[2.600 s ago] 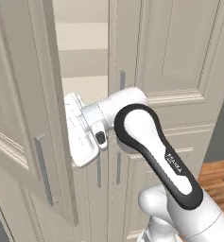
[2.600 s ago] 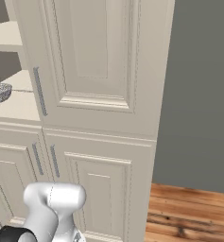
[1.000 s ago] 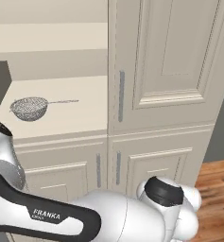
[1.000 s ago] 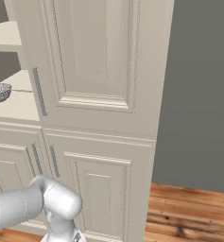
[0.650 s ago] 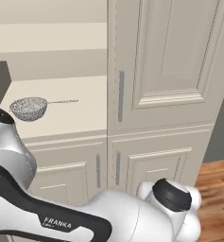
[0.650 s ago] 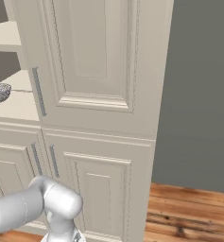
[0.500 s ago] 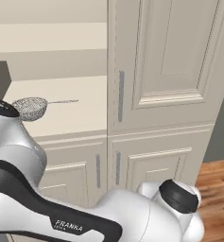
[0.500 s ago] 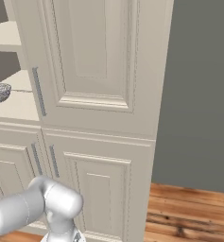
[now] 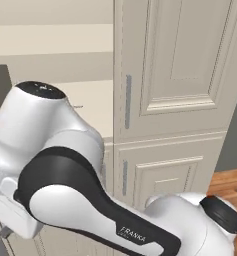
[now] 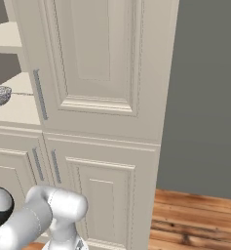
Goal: Open the cabinet and setup a tea strainer by placing it in the bowl upright.
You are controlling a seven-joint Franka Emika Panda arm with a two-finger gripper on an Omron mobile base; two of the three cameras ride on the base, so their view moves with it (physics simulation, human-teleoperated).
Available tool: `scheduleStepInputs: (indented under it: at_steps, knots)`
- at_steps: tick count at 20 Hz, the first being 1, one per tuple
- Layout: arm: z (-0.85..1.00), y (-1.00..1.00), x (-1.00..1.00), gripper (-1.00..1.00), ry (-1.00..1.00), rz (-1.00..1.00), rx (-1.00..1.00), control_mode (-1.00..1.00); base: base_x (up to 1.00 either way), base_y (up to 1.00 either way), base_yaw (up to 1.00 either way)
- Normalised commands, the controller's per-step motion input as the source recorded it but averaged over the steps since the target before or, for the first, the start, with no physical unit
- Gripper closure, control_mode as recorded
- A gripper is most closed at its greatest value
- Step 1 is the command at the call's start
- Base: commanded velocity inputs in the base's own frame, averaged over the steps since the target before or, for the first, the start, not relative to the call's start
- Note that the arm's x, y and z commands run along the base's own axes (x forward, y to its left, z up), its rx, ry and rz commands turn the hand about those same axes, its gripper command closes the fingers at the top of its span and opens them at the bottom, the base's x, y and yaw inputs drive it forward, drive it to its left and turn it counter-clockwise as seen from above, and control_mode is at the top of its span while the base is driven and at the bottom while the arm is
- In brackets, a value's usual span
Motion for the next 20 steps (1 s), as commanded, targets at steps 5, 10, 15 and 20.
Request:
scheduleStepInputs:
  at_steps: [5,10,15,20]
  knots:
    - [-0.57,-1.0,0.05,-1.0,-0.02,0.04,-0.11,-1.0,0.0,0.0,0.0]
    - [-0.82,-1.0,0.21,-1.0,0.0,0.09,-0.02,-1.0,0.0,0.0,0.0]
    - [-0.8,-1.0,0.19,-1.0,0.0,0.07,-0.02,-1.0,0.0,0.0,0.0]
    - [-0.45,-0.96,0.02,-1.0,-0.02,0.2,-0.11,-1.0,0.0,0.0,0.0]
